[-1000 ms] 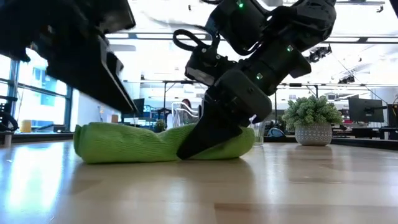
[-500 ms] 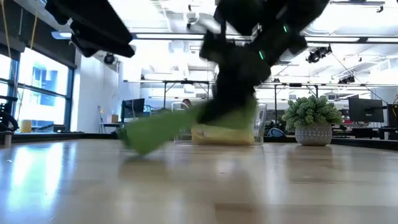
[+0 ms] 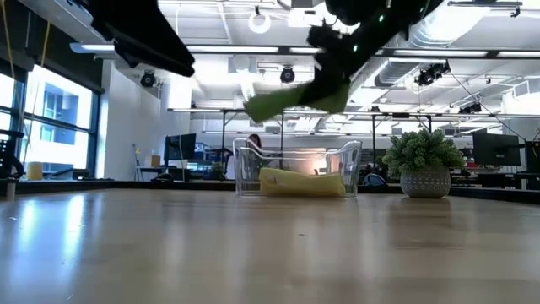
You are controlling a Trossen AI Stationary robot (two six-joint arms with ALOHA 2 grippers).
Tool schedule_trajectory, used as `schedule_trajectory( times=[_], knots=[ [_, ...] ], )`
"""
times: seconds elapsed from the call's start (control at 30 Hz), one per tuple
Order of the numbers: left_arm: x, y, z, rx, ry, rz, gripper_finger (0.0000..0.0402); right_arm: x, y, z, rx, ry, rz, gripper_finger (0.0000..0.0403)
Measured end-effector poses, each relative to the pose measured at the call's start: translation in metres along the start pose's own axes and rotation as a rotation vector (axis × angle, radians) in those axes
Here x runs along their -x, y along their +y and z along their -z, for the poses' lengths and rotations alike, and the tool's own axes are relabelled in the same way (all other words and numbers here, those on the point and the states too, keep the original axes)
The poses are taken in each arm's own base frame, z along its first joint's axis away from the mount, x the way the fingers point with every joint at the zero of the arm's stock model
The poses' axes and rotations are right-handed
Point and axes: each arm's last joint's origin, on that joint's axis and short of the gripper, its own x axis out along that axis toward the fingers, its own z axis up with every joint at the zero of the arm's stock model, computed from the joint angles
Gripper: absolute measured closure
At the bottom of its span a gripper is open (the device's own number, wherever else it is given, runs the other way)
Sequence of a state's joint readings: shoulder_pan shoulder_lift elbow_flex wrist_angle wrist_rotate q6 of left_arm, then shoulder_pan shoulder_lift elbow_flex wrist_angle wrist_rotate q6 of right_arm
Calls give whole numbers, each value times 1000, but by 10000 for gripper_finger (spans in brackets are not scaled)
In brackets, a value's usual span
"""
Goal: Roll microfiber towels into tight, uniform cylinder then place into a basket
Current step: Put the rolled green microfiber towel into the transparent bin
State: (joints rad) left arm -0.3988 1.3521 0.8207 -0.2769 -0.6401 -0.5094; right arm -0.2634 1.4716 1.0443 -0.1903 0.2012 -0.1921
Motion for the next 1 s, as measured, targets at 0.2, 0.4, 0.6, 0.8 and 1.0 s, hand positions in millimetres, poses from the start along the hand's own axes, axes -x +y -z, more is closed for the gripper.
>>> schedule_trajectory(
  times=[0.2,0.4,0.6,0.8,1.0],
  knots=[
    [-8,13,-3,-14,24,-53,253,-35,-31,26,0,135,38,395],
    [-12,20,-3,-5,51,-85,253,-66,-43,50,-12,223,27,395],
    [-13,22,-3,-3,61,-95,253,-76,-44,58,-30,235,-40,396],
    [-13,22,-2,-11,63,-97,253,-83,-43,61,-32,230,-54,393],
    [-13,22,-2,-14,66,-98,253,-88,-40,66,-34,257,-85,386]
  ],
)
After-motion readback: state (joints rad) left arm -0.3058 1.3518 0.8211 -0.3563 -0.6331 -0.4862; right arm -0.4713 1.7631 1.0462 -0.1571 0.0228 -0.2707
